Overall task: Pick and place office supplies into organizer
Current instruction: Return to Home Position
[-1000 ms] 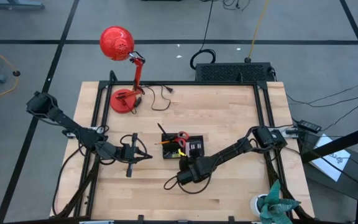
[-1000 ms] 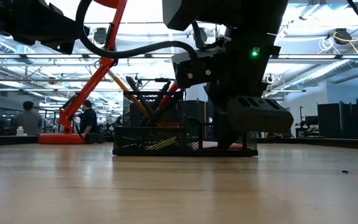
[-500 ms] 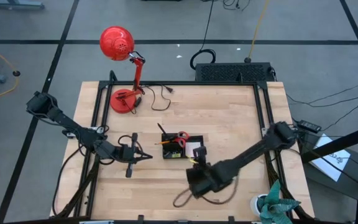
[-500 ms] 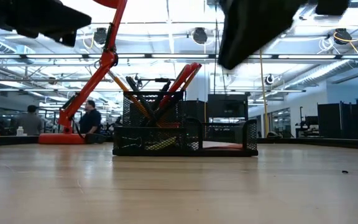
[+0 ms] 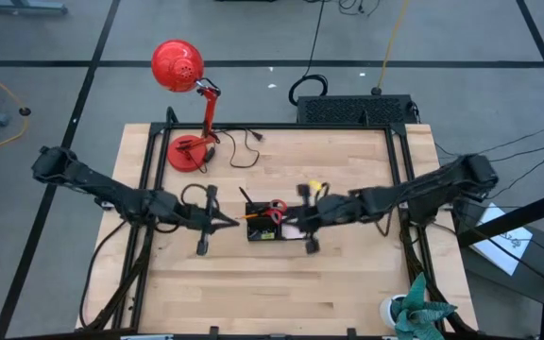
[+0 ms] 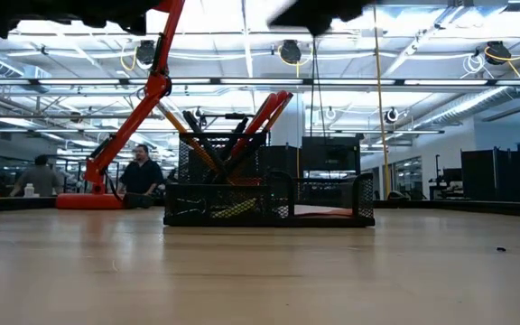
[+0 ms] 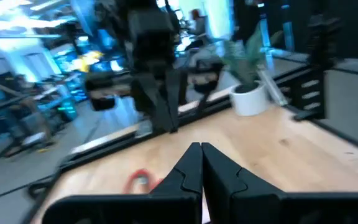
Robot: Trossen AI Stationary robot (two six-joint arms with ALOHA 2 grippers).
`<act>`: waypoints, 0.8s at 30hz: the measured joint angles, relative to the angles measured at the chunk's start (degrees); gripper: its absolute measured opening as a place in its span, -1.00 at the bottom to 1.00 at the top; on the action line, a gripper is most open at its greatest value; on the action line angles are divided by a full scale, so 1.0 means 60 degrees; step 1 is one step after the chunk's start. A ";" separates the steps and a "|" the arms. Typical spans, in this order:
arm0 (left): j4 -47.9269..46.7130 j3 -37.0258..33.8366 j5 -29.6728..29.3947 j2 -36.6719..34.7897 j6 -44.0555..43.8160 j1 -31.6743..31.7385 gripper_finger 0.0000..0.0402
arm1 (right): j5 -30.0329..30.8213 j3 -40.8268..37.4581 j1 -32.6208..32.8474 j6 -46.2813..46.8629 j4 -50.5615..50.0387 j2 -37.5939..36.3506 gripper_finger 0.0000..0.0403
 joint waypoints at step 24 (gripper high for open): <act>-0.3447 -0.1027 -0.3652 -0.6310 0.1104 -0.1810 -1.00 | 0.0724 -0.6756 -0.0294 0.0847 0.3194 -0.8123 -1.00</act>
